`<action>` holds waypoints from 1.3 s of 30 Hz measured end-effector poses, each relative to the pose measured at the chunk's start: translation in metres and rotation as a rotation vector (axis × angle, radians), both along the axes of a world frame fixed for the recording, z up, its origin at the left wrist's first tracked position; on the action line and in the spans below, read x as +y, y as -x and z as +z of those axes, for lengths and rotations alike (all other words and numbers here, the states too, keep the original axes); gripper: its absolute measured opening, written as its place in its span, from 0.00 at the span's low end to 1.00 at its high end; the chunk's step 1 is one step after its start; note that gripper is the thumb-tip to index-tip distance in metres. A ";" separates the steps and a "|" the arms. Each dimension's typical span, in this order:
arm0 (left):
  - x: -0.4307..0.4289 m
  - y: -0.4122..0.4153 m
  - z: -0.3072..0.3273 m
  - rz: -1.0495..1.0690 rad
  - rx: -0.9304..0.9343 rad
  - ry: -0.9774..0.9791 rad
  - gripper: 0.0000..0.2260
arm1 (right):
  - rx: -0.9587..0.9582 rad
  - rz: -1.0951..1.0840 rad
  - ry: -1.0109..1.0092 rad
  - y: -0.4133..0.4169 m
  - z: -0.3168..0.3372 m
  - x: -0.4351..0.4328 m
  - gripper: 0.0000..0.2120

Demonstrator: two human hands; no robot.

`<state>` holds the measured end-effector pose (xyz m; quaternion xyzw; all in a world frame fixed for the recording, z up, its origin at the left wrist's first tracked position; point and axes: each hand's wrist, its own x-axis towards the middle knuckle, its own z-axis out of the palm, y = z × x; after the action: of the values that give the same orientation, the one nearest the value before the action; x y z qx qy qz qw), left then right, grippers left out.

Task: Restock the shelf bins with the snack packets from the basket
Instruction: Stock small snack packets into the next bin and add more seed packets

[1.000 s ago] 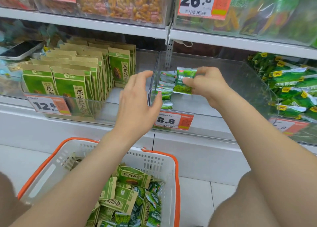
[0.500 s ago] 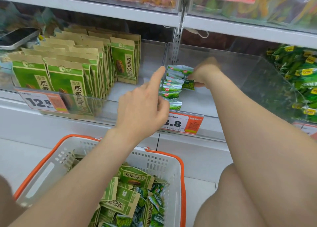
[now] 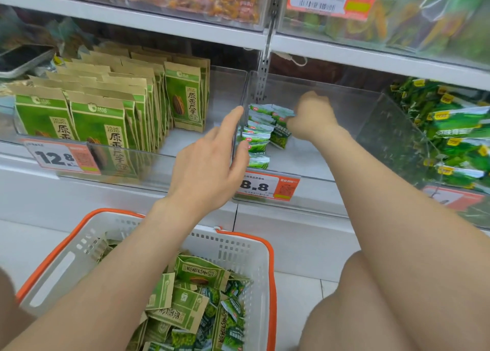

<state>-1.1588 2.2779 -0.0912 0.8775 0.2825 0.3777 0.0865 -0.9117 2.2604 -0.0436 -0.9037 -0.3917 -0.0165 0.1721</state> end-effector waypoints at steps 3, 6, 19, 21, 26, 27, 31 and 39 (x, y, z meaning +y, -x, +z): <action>-0.005 0.003 -0.001 -0.080 -0.170 0.092 0.19 | -0.042 0.120 -0.102 0.033 0.010 -0.023 0.09; -0.014 0.012 -0.006 -0.049 -0.291 -0.113 0.12 | -0.065 0.229 -0.234 0.080 0.030 -0.051 0.13; -0.030 0.075 -0.128 -0.252 1.084 0.420 0.06 | -0.049 0.866 0.790 0.195 -0.054 -0.121 0.13; -0.038 0.086 -0.156 -0.272 1.313 0.554 0.07 | -0.052 0.897 0.925 0.204 -0.072 -0.124 0.13; -0.061 0.114 -0.208 -0.256 1.628 0.575 0.12 | -0.089 0.999 0.976 0.225 -0.096 -0.128 0.07; -0.063 0.119 -0.215 -0.260 1.648 0.560 0.11 | -0.088 1.014 0.966 0.228 -0.097 -0.127 0.06; -0.058 0.130 -0.232 -0.282 1.665 0.576 0.18 | -0.113 1.055 0.916 0.233 -0.096 -0.122 0.06; -0.050 0.128 -0.226 -0.314 1.580 0.511 0.20 | -0.153 1.076 0.928 0.233 -0.095 -0.115 0.04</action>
<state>-1.2873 2.2274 -0.3173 0.8662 0.2115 -0.4389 0.1108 -1.1442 2.1458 -0.1391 -0.5614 -0.7608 0.1756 -0.2741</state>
